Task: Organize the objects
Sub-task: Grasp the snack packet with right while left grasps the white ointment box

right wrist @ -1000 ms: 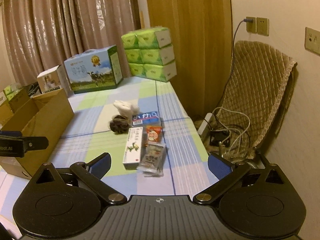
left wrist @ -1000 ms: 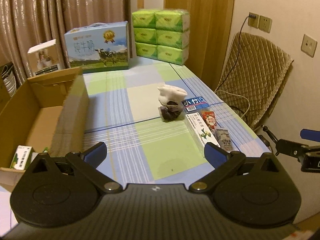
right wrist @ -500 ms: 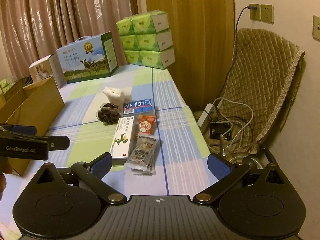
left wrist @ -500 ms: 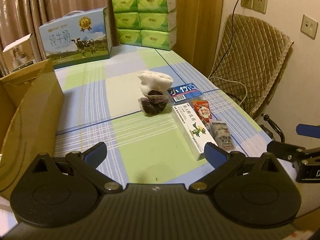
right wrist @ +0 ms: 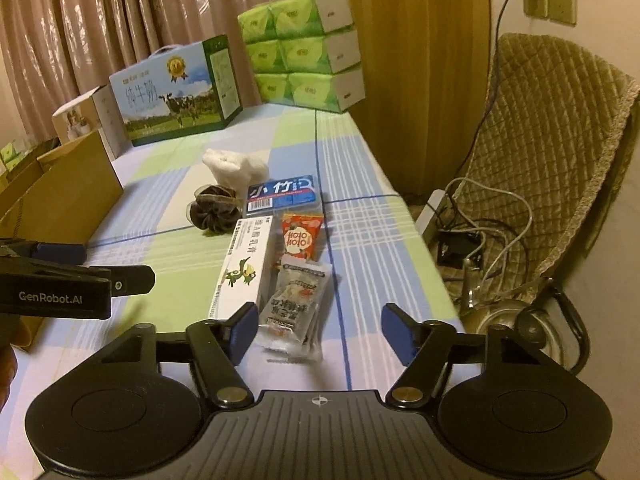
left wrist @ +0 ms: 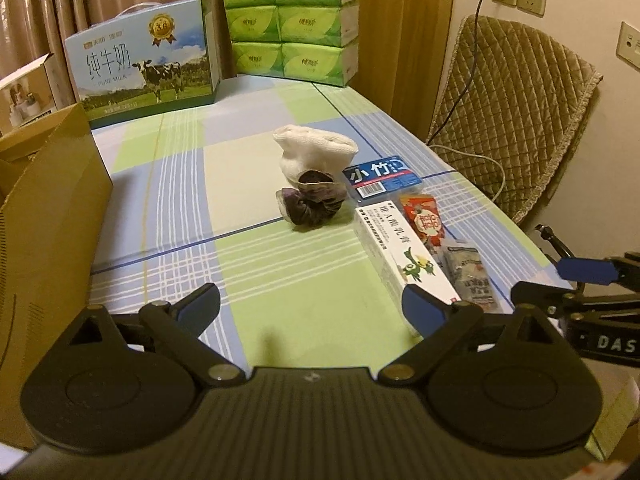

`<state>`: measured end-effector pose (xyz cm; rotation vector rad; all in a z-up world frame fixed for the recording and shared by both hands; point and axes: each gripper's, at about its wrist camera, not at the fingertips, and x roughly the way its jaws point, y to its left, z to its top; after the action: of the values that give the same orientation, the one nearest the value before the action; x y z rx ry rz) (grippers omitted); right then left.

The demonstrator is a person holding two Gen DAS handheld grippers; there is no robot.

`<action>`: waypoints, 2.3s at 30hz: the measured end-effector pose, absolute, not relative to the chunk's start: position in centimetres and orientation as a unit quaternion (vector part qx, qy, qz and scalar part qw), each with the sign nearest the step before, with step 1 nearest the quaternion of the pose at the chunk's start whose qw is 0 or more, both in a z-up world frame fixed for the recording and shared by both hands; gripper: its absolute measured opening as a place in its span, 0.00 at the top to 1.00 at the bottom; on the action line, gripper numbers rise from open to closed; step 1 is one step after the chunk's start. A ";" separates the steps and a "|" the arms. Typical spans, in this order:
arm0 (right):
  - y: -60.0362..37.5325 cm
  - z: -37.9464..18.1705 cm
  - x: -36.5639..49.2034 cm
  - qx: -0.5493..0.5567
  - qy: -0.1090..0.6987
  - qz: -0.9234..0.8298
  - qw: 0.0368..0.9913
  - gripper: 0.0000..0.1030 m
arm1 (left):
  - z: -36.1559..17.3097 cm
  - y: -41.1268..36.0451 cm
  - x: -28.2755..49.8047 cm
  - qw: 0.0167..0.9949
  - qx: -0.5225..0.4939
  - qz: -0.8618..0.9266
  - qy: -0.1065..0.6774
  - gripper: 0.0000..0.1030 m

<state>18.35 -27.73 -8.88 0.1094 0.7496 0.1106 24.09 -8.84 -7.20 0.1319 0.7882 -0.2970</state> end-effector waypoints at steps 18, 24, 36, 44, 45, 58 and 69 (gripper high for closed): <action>-25.6 -12.7 23.4 0.045 0.405 0.060 0.911 0.55 | -9.0 -8.3 26.1 0.907 0.048 -0.146 0.391 0.07; -25.9 -12.9 23.0 0.040 0.406 0.064 0.911 0.67 | -9.1 -9.2 26.2 0.904 0.047 -0.164 0.392 0.07; -29.0 -12.4 20.9 0.036 0.400 0.040 0.915 0.68 | -10.1 -13.8 27.0 0.893 0.053 -0.213 0.393 0.19; -29.7 -12.6 20.2 0.032 0.400 0.041 0.915 0.62 | -12.0 -16.1 27.8 0.884 0.086 -0.233 0.397 0.47; -29.7 -12.7 20.1 0.032 0.400 0.041 0.915 0.62 | -12.1 -16.0 27.7 0.883 0.088 -0.235 0.397 0.59; -28.4 -13.0 19.3 0.011 0.398 0.058 0.915 0.62 | -11.6 -8.8 23.0 0.884 0.120 -0.195 0.408 0.65; -28.2 -13.1 20.4 0.006 0.393 0.053 0.918 0.57 | -11.9 -9.7 24.7 0.889 0.122 -0.200 0.394 0.61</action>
<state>20.39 -28.25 -13.10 0.0120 0.8076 0.1089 24.72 -9.66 -11.90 0.2533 0.8195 -0.4161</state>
